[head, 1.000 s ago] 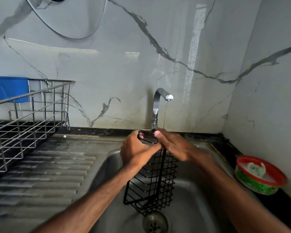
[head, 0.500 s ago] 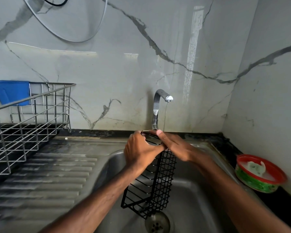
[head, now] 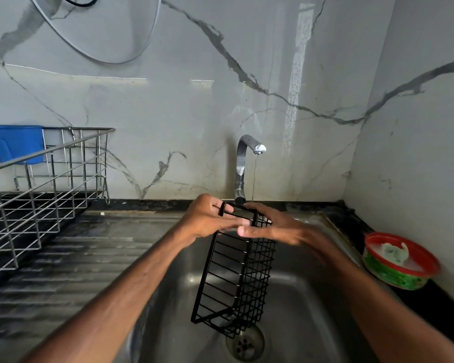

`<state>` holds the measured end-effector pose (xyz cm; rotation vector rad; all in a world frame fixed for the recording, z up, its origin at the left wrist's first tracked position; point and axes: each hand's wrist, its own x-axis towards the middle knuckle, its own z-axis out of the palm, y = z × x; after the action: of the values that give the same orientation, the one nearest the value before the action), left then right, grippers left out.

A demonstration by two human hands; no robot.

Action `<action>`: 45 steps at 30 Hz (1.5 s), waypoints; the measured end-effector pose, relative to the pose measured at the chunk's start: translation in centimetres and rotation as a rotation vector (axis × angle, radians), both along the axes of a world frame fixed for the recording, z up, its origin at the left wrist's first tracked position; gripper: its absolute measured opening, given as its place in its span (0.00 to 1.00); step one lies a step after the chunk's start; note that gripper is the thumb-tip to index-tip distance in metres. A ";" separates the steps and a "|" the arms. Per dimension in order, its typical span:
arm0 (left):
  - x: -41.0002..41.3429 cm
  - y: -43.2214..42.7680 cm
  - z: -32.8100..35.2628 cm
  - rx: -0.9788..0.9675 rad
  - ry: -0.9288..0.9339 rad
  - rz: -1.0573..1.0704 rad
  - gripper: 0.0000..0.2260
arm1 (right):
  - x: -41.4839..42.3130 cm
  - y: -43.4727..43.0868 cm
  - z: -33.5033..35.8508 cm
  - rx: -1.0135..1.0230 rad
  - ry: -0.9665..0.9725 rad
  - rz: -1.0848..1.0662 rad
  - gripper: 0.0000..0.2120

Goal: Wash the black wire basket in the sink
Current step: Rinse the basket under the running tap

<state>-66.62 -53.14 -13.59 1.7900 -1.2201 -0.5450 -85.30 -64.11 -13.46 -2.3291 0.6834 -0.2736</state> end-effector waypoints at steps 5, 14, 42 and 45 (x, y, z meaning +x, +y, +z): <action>0.9 1.3 0.9 0.071 0.318 -0.213 0.18 | -0.1 -0.9 -0.8 -0.003 0.014 -0.027 0.49; -1.2 1.1 0.5 0.173 0.884 -0.122 0.26 | 1.1 0.5 -0.5 -0.013 -0.092 0.047 0.45; -3.5 0.3 2.0 -0.090 1.174 0.086 0.21 | -2.0 3.2 8.0 0.130 -0.022 0.121 0.15; -3.8 0.3 2.0 -0.106 1.135 0.187 0.18 | -1.4 6.6 6.8 -0.024 0.178 0.161 0.22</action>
<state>-70.42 -52.88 -11.64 1.1360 -0.2766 -1.1352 -86.70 -57.51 -6.61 -2.4352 0.5751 -0.0010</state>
